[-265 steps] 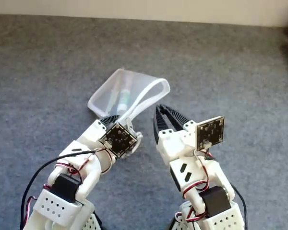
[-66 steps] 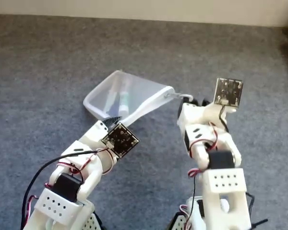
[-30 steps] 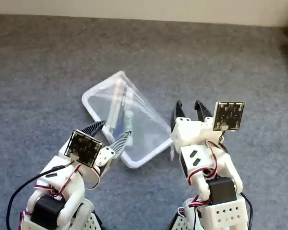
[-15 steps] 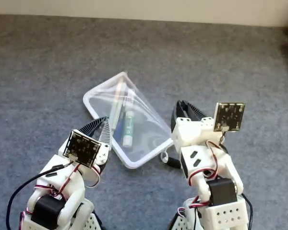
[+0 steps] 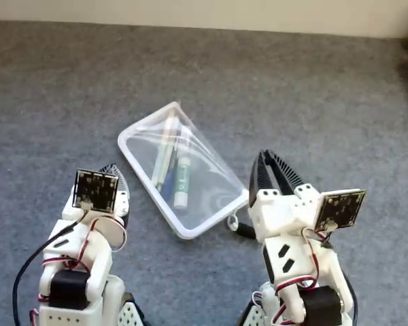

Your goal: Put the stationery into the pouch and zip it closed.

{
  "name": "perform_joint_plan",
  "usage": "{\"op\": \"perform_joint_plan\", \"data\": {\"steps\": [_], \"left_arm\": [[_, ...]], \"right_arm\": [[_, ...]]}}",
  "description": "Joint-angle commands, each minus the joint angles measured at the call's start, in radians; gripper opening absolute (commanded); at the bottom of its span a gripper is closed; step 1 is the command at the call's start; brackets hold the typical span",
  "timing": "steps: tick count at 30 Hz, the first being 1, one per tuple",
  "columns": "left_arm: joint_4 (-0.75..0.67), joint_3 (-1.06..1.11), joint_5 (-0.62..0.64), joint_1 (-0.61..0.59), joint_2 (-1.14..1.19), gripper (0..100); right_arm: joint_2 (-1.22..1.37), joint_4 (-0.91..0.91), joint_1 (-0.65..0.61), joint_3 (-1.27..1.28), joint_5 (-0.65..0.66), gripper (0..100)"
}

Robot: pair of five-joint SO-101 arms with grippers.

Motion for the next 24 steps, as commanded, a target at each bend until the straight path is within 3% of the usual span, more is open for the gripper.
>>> {"op": "perform_joint_plan", "data": {"steps": [1,11,24], "left_arm": [[-0.028,0.051,0.006,-0.038,-0.01,3],[-0.021,0.266,0.006,-0.127,-0.008,3],[0.181,0.266,0.006,-0.127,-0.008,3]], "right_arm": [[-0.016,0.062,-0.005,-0.005,0.017,3.0],[-0.013,0.41,-0.005,0.022,0.017,2.9],[-0.013,0.418,-0.005,0.463,0.023,2.9]]}}
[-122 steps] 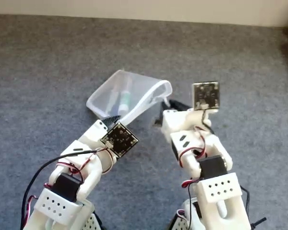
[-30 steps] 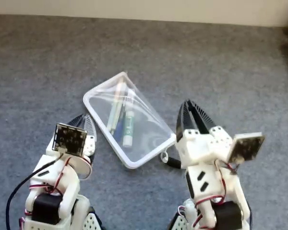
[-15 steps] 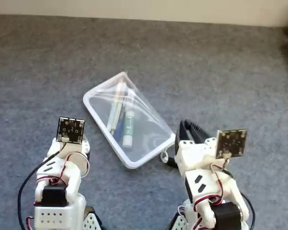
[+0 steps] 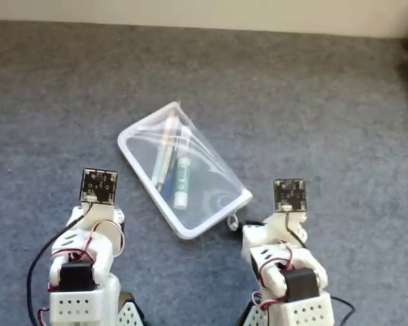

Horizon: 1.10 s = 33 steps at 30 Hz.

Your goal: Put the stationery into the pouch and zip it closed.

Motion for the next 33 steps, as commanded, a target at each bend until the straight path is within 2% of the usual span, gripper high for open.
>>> {"op": "perform_joint_plan", "data": {"steps": [1,7,33], "left_arm": [[0.071,0.021,0.006,-0.012,-0.01,3],[0.203,0.021,0.006,-0.013,-0.01,3],[0.204,0.021,0.006,-0.012,-0.01,3]], "right_arm": [[-0.008,0.004,-0.004,0.082,0.018,2.9],[-0.008,0.008,-0.004,0.156,0.018,2.9],[-0.008,0.008,-0.004,0.156,0.018,2.9]]}}
